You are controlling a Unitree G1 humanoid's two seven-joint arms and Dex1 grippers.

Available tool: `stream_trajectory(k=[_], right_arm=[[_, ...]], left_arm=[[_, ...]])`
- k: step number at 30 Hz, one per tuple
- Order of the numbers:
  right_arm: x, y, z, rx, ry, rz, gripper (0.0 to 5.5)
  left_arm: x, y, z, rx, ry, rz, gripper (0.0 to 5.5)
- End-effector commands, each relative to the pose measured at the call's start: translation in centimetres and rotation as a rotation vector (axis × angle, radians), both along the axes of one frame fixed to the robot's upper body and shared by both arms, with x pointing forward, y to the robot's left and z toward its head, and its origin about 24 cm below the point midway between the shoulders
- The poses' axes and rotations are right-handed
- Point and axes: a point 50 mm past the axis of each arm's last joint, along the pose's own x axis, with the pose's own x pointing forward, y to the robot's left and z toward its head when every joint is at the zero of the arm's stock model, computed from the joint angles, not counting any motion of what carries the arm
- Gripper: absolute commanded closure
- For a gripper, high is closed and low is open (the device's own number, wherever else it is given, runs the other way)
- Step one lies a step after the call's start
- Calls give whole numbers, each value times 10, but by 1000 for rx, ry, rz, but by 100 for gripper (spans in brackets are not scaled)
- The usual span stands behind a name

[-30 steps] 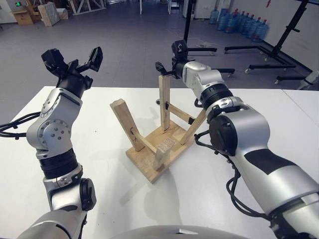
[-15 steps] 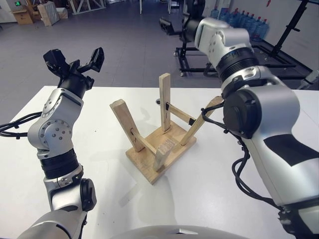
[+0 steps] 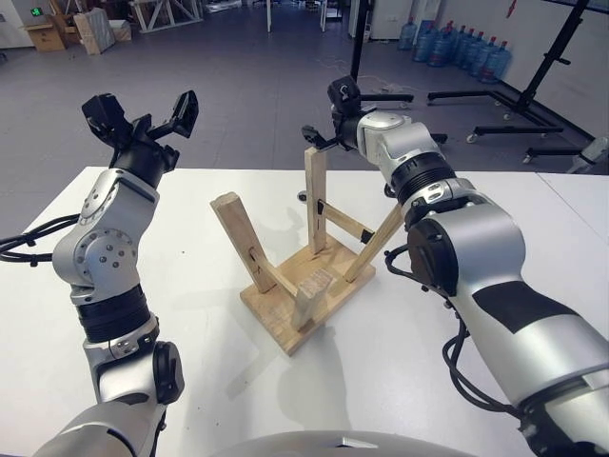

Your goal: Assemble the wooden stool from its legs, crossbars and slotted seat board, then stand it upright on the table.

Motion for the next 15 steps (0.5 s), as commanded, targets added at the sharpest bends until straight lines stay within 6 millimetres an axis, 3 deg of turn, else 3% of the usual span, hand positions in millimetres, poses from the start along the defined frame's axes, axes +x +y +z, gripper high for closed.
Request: stream_trajectory(k=[1, 3, 6, 9, 12, 15], right_arm=[[-1, 0, 42, 151, -32, 8, 14], [-3, -6, 75, 221, -98, -1, 14], [-13, -31, 134, 342, -226, -24, 14], [-30, -86, 182, 371, -416, -83, 14], [-46, -164, 180, 211, -551, -146, 14], [-79, -255, 128, -30, -480, -138, 14]], left_arm=[[1, 0, -1, 5, 10, 6, 10], [1, 1, 0, 7, 10, 6, 10], [0, 11, 3, 23, 5, 24, 10], [-17, 34, 19, 85, -66, 27, 10], [-61, 54, 26, 275, -101, -123, 10], [-121, 56, 12, 261, -66, -578, 10]])
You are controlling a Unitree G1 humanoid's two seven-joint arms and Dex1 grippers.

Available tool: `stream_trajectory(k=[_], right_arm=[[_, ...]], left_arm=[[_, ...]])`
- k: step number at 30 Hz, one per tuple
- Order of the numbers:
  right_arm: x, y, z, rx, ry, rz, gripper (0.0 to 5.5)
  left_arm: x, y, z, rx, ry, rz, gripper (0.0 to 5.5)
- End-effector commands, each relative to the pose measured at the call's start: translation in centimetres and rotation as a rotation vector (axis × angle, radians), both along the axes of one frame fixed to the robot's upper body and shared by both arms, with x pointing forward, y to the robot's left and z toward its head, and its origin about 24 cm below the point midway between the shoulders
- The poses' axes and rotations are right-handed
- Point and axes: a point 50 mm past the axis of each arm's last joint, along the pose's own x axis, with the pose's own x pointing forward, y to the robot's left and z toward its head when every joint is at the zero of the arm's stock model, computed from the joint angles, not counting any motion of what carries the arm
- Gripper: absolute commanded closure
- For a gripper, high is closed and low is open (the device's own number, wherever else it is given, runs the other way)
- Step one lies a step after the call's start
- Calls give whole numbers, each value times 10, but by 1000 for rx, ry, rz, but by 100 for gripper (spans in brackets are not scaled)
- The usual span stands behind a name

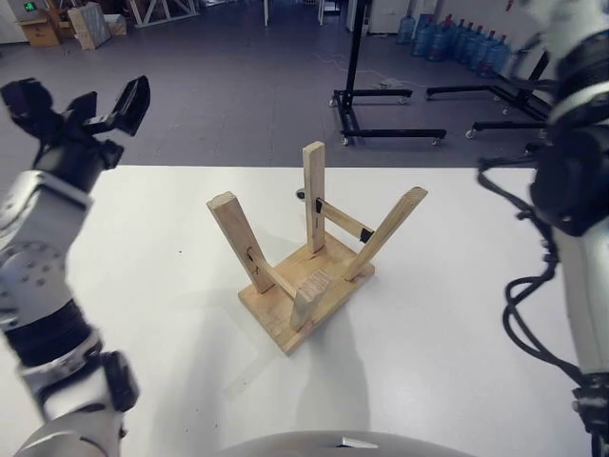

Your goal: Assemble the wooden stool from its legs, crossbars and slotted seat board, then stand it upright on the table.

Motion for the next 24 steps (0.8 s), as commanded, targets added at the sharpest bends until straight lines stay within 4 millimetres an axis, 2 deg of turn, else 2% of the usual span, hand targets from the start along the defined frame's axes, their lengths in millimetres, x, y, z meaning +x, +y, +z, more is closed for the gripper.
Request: stream_trajectory(k=[1, 3, 4, 5, 6, 10, 12, 16, 24], right_arm=[[-45, -110, -82, -269, 214, -37, 14], [-82, -149, -131, -336, 426, 50, 14], [-97, -157, -157, -337, 547, 149, 14], [-107, -158, -182, -338, 654, 273, 14], [-113, -156, -198, -336, 717, 357, 14], [-94, -110, -245, -391, 769, 642, 14], [-82, -86, -258, -402, 754, 735, 14], [-58, -38, -263, -384, 659, 832, 14], [-51, 12, -260, -418, 599, 1056, 14]], left_arm=[[-71, -5, -18, 8, 136, -553, 10], [-90, -11, -36, -8, 271, -729, 10], [-95, -17, -45, 6, 348, -794, 10], [-97, -24, -50, 24, 400, -854, 10], [-99, -27, -53, 36, 427, -891, 10], [-92, -54, -62, 111, 478, -1030, 10], [-85, -66, -69, 121, 477, -1049, 10], [-70, -91, -78, 171, 453, -1006, 10], [-64, -127, -85, 225, 418, -1098, 10]])
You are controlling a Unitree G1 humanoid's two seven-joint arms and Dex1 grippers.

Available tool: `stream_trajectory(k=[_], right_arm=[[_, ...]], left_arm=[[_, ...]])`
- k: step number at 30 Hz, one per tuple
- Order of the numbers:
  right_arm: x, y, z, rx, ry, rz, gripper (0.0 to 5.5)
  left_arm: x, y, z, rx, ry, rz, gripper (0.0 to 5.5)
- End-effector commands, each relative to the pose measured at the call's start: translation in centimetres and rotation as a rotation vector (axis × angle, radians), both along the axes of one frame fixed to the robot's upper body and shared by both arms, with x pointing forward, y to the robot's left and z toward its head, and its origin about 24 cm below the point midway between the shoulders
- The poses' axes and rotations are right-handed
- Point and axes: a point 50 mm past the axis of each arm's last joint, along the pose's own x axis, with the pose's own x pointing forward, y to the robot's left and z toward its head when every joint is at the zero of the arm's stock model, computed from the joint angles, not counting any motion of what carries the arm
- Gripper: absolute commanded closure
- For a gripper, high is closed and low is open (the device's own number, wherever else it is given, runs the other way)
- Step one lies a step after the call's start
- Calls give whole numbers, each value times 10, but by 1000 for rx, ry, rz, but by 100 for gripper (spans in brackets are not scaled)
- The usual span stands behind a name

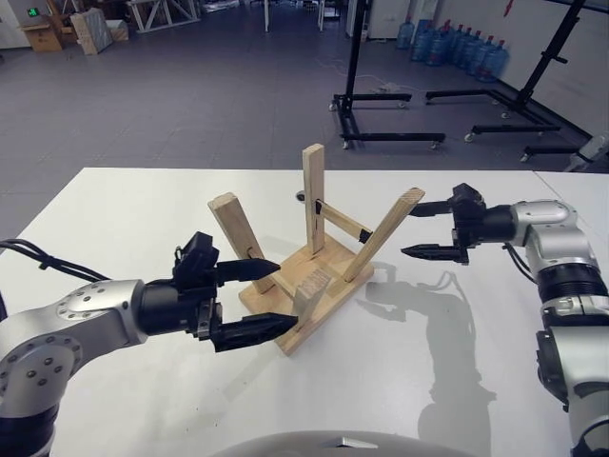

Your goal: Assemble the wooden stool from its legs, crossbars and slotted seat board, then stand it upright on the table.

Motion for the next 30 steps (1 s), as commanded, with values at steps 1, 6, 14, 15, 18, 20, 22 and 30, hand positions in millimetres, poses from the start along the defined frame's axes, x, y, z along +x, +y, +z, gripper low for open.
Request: stream_trajectory(k=[1, 6, 14, 15, 18, 20, 22, 30], right_arm=[[5, 19, 11, 18, -30, 77, 14], [4, 40, 21, 96, -76, 150, 14], [-23, 43, 32, 172, -44, 240, 14], [-28, 44, 31, 171, -35, 252, 14], [-39, 45, 25, 165, -2, 265, 14], [-45, 47, 21, 159, 13, 265, 14], [-49, 48, 20, 164, 18, 254, 14], [-60, 56, 26, 211, -5, 219, 14]], left_arm=[[1, -14, -1, 24, -44, -38, 10], [20, -23, -9, 37, -85, 59, 10], [46, 1, -16, 89, -129, 246, 10], [47, 4, -15, 89, -137, 253, 10], [48, 9, -12, 92, -160, 273, 10], [50, 15, -9, 104, -177, 284, 10], [56, 27, -5, 115, -190, 312, 10], [82, 44, -3, 131, -219, 328, 10]])
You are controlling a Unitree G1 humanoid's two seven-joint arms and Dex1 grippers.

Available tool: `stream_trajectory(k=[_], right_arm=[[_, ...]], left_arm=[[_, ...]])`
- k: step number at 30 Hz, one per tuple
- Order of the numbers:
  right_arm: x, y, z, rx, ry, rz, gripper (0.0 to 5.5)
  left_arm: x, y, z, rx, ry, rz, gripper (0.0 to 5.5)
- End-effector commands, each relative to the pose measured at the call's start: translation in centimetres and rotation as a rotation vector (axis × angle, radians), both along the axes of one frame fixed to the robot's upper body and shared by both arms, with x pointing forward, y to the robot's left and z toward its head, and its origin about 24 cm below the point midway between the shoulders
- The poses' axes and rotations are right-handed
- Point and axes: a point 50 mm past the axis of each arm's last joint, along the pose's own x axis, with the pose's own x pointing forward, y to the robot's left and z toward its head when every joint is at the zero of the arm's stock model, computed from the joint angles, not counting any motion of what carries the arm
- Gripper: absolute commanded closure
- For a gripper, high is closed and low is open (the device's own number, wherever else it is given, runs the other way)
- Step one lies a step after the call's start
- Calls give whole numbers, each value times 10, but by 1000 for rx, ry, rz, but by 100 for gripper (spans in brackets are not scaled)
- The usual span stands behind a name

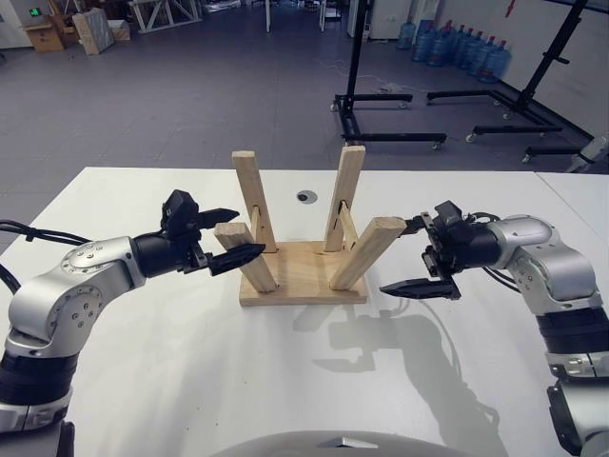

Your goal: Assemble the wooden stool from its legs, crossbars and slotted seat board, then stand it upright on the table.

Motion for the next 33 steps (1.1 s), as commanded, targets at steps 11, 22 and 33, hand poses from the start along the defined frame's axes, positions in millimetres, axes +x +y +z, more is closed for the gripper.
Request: stream_trajectory(k=[11, 22, 33], right_arm=[[7, 16, 9, 45, -69, -146, 14], [6, 25, -9, 42, -25, -164, 14], [7, 21, -12, 46, 10, -195, 205]], left_arm=[[-31, 9, 41, -134, -65, -300, 10], [-2, 6, -2, -108, -68, -200, 10], [-8, 3, -4, -188, 56, -228, 142]])
